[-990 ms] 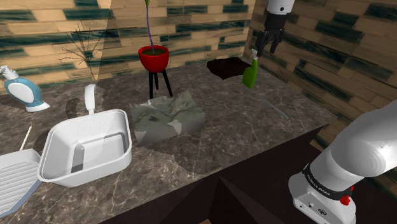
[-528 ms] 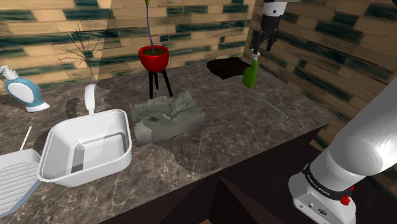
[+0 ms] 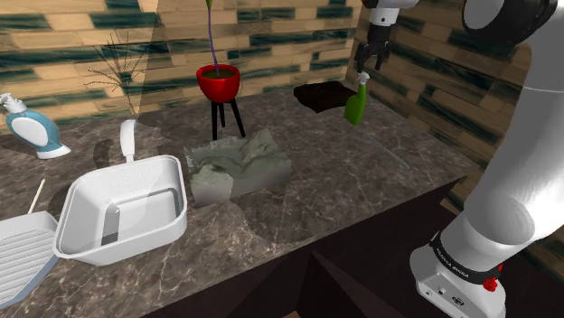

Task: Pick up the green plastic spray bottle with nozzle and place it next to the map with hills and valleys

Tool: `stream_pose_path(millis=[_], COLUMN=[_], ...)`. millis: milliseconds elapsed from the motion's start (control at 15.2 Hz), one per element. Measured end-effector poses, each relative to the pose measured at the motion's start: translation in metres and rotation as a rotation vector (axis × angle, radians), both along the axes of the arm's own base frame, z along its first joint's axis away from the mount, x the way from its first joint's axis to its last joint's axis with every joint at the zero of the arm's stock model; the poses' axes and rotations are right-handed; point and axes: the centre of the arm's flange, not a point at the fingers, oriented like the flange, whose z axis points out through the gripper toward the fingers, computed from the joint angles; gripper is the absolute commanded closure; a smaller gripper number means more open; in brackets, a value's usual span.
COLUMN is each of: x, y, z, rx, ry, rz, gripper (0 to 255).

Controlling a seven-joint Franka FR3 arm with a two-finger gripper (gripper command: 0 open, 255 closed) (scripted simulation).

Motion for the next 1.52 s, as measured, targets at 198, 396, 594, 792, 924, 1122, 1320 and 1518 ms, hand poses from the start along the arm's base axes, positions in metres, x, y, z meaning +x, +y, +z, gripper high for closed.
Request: stream_pose_path(millis=[198, 396, 594, 792, 924, 1122, 1320, 1518], x=[0.025, 0.033, 0.033, 0.033, 0.034, 0.034, 0.034, 0.034], y=[-0.03, -0.039, -0.041, -0.04, -0.04, -0.04, -0.04, -0.04], z=[-0.011, -0.02, -0.036, -0.05, -0.053, -0.054, -0.054, -0.054], rx=[0.0, 0.001, 0.001, 0.001, 0.001, 0.001, 0.001, 0.001], ry=[-0.001, -0.002, -0.002, -0.002, -0.002, -0.002, -0.002, -0.002], rz=[-0.028, -0.037, -0.038, -0.038, -0.038, -0.038, -0.038, -0.038], gripper=[0, 0, 0, 0, 0, 0, 255, 255])
